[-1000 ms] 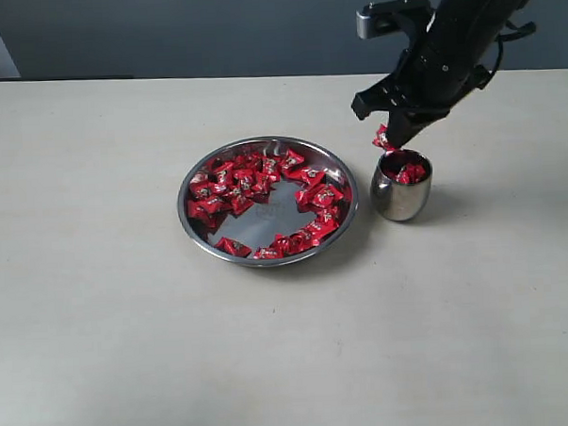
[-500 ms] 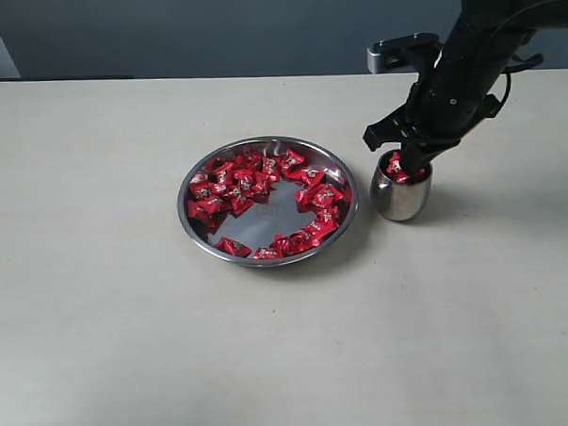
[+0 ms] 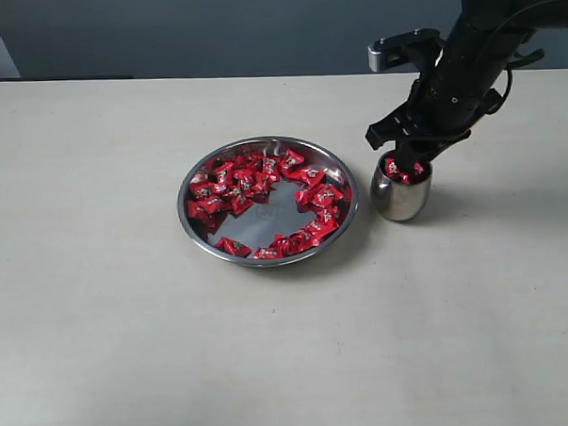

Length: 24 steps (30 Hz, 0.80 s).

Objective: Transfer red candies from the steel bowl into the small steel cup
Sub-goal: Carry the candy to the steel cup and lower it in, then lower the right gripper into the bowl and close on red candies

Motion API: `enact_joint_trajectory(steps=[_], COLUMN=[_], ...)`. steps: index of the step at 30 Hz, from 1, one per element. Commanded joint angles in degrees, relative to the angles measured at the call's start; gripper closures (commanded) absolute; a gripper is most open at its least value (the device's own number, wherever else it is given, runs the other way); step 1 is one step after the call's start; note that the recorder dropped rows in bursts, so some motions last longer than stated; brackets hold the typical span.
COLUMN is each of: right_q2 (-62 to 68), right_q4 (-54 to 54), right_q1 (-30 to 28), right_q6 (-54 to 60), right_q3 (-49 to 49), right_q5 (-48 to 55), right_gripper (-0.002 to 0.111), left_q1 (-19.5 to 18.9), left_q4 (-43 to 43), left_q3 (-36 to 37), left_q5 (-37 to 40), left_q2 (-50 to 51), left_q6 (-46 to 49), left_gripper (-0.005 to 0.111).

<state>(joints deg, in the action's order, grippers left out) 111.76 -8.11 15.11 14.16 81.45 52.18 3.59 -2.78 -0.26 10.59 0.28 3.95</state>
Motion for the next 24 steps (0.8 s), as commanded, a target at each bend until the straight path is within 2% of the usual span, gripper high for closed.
enact_joint_trajectory(steps=[1,7,12,18,24], right_q2=[-1.5,-4.8,-5.2,-3.5,1.4], right_q4=[0.7,-0.8,-12.7,-25.8,-27.0], right_q1=[-0.4,-0.4,0.6,6.2,12.8], right_q6=[-0.1,-1.6,1.1,15.1,17.2], right_q3=[0.0,0.0,0.0,0.0,0.0], right_q5=[-3.9,-9.5,-9.1,-9.8,-19.1], right_gripper=[0.072,0.072,0.073,0.073,0.073], left_q1=[0.0,0.0,0.0,0.0,0.0], left_q4=[0.1,0.1,0.1,0.1,0.1], left_q3=[0.3,0.3,0.3,0.3,0.3], left_q5=[-0.2,-0.4,-0.4,-0.4,-0.4], left_q2=[-0.3,-0.3,-0.3,-0.3,-0.3], left_q6=[0.0,0.0,0.0,0.0,0.0], left_gripper=[0.105,0.105,0.105,0.105,0.105])
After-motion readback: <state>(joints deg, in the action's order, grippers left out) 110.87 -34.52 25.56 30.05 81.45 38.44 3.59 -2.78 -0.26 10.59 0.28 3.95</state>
